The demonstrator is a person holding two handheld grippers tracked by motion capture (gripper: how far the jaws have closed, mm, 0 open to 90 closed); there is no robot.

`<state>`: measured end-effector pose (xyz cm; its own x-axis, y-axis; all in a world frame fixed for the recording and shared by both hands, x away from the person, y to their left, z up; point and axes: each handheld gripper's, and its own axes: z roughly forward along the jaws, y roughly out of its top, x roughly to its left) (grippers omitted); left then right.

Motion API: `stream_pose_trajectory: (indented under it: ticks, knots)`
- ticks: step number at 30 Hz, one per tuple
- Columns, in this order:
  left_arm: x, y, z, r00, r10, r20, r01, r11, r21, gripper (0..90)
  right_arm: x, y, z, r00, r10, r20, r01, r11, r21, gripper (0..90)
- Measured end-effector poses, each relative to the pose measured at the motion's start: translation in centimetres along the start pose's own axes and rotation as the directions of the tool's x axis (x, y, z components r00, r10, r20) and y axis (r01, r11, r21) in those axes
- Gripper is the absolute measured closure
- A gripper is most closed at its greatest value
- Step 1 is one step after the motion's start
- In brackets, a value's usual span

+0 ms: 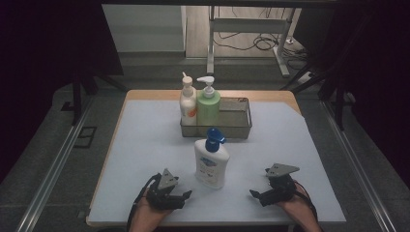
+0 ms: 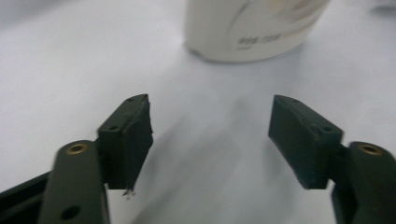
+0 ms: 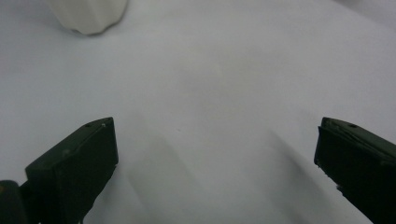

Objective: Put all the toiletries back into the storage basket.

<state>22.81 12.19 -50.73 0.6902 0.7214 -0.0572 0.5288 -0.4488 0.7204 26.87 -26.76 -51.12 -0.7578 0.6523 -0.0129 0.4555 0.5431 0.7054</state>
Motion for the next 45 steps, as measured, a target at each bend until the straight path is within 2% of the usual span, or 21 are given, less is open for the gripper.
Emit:
stream_pose_trajectory:
  ticks: [1, 2, 7, 10, 15, 18, 24, 32, 45]
  knots:
    - [0.1, -0.1, 0.0, 0.9999, -0.003, -0.012, 0.003, 1.0, 0.004, 26.5, 0.1, 0.1, -0.1, 1.0, -0.002, -0.007, 0.002, 1.0, -0.004, 0.0]
    - [0.5, -0.3, -0.2, 0.9994, -0.015, -0.03, 0.015, 0.9999, 0.004, 22.1, 0.3, 0.3, -0.4, 0.9997, -0.011, -0.02, 0.01, 1.0, -0.011, 0.0]
    - [1.3, -0.8, -0.2, 0.9975, -0.046, -0.055, 0.047, 0.9988, 0.012, 13.6, 0.8, 0.8, -0.8, 0.9992, -0.014, -0.037, 0.012, 0.999, -0.03, 0.0]
    - [1.9, -1.2, 0.0, 0.9949, -0.067, -0.075, 0.069, 0.9974, 0.023, 12.9, 1.1, 1.4, -1.3, 0.9986, -0.019, -0.05, 0.017, 0.999, -0.045, 0.0]
    - [2.3, -1.5, 0.3, 0.9936, -0.06, -0.096, 0.064, 0.9973, 0.037, 12.6, 1.3, 2.4, -1.7, 0.9979, -0.021, -0.061, 0.016, 0.997, -0.073, 0.0]
    - [2.3, -1.6, 0.3, 0.9923, -0.076, -0.097, 0.08, 0.9964, 0.03, 12.6, 1.6, 3.1, -1.9, 0.9967, -0.017, -0.079, 0.01, 0.996, -0.089, 0.0]
    - [2.2, -1.6, 0.5, 0.9919, -0.065, -0.109, 0.07, 0.9969, 0.037, 12.3, 2.3, 4.7, -1.7, 0.9911, -0.028, -0.13, 0.014, 0.993, -0.113, 0.0]
    - [2.2, -1.7, 0.5, 0.9915, -0.072, -0.109, 0.076, 0.9966, 0.032, 12.3, 3.4, 6.9, -1.2, 0.9886, -0.063, -0.137, 0.046, 0.992, -0.12, 0.0]
    - [2.2, -1.7, 0.5, 0.9914, -0.076, -0.107, 0.079, 0.9964, 0.03, 12.3, 4.0, 9.1, -0.5, 0.9861, -0.065, -0.153, 0.048, 0.992, -0.117, 0.0]
